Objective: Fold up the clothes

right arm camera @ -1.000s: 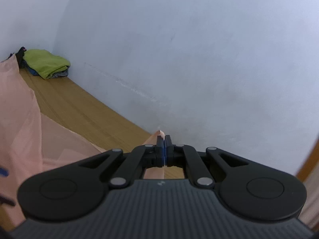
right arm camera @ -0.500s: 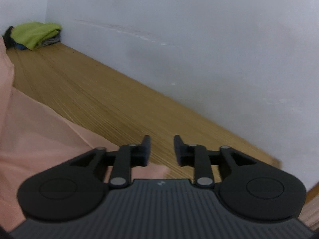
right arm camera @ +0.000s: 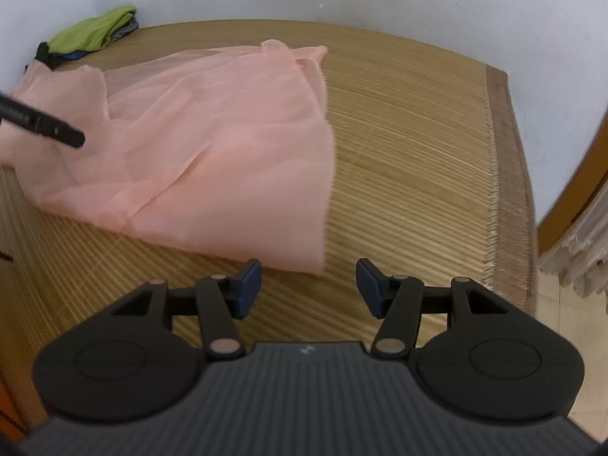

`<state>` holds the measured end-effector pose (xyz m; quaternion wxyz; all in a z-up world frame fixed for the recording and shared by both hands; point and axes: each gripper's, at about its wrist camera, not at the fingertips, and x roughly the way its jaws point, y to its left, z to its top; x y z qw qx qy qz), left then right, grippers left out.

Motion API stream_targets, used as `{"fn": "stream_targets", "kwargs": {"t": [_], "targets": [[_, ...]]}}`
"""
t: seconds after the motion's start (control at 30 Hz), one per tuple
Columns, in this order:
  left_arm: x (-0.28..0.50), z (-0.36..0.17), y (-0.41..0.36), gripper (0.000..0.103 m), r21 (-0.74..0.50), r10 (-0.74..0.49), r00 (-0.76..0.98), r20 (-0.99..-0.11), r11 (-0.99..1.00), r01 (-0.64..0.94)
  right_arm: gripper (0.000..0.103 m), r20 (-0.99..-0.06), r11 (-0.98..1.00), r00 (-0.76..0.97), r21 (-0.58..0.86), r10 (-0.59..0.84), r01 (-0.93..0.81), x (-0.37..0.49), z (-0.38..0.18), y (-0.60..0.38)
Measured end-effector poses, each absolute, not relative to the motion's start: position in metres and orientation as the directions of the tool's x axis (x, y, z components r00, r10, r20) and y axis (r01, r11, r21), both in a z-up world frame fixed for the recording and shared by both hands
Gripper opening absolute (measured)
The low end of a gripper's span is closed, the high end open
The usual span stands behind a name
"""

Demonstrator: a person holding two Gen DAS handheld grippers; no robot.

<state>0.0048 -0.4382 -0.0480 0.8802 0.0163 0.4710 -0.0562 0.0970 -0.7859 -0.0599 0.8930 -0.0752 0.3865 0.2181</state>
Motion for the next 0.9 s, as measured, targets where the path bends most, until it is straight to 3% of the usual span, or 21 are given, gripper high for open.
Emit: {"fn": "stream_targets", "kwargs": {"t": [0.1,0.13,0.17,0.2,0.37,0.57,0.73,0.9], "targets": [[-0.011,-0.040,-0.431,0.065,0.004,-0.059,0.563,-0.825,0.994,0.109,0.058,-0.699,0.899,0.612,0.105,0.371,-0.424,0.105,-0.069,-0.781],[-0.017,-0.037,-0.427,0.065,0.017,-0.043,0.568,-0.822,0.995,0.100,0.047,-0.687,0.899,0.614,0.137,0.388,-0.415,0.106,-0.069,-0.785],[-0.022,-0.035,-0.422,0.065,0.028,-0.027,0.572,-0.820,0.996,0.087,0.018,-0.677,0.898,0.616,0.161,0.403,-0.410,0.108,-0.067,-0.784],[-0.027,-0.034,-0.415,0.065,0.032,-0.013,0.571,-0.821,0.997,0.069,0.004,-0.668,0.895,0.617,0.181,0.415,-0.407,0.109,-0.064,-0.781],[-0.046,-0.033,-0.380,0.065,0.051,0.058,0.564,-0.824,0.998,-0.028,0.003,-0.531,0.886,0.710,0.241,0.462,-0.396,0.077,-0.009,-0.785],[-0.053,-0.034,-0.349,0.065,0.084,0.113,0.554,-0.824,0.993,-0.079,0.003,-0.381,0.916,0.833,0.198,0.400,-0.349,0.016,0.085,-0.825],[-0.052,-0.028,-0.349,0.065,0.112,0.102,0.576,-0.811,0.994,-0.018,0.003,-0.443,0.946,0.840,0.057,0.312,-0.321,-0.033,0.115,-0.834],[-0.051,-0.030,-0.350,0.065,0.124,0.083,0.576,-0.813,0.992,0.032,0.004,-0.670,0.920,0.690,-0.027,0.275,-0.392,-0.063,0.074,-0.819]]}}
